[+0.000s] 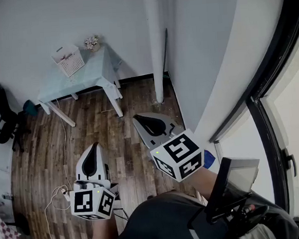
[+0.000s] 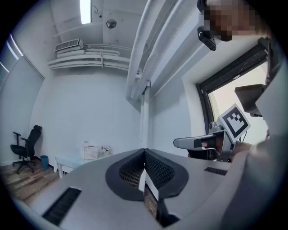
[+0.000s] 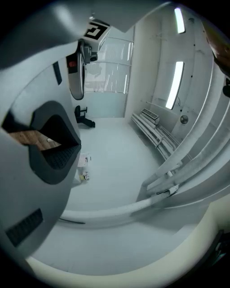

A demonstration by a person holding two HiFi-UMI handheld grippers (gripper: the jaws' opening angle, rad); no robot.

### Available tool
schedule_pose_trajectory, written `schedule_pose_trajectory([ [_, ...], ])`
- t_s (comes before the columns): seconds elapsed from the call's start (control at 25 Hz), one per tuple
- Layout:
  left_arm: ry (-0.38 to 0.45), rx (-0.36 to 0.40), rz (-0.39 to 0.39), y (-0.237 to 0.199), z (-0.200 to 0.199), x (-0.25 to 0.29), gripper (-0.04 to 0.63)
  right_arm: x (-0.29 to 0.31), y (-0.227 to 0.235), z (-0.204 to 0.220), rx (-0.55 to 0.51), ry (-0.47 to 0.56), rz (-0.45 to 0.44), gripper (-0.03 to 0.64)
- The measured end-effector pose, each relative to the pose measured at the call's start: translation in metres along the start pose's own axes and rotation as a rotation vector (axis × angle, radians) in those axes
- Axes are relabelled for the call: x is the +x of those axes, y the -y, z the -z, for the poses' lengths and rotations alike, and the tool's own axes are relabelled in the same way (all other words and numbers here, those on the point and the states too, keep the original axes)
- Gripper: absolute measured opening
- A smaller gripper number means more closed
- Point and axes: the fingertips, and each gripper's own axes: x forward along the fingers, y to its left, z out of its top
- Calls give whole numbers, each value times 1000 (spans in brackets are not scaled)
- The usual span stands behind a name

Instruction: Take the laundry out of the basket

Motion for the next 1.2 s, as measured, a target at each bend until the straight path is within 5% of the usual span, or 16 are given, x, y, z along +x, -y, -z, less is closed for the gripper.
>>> schedule_pose_trajectory([
  [0.52, -1, 9, 23, -8, 0, 1, 11, 16, -7, 2, -27, -5, 5, 15],
  [1.2, -4, -43, 23, -75, 24, 8, 11, 67, -27, 6, -56, -22, 13, 17],
])
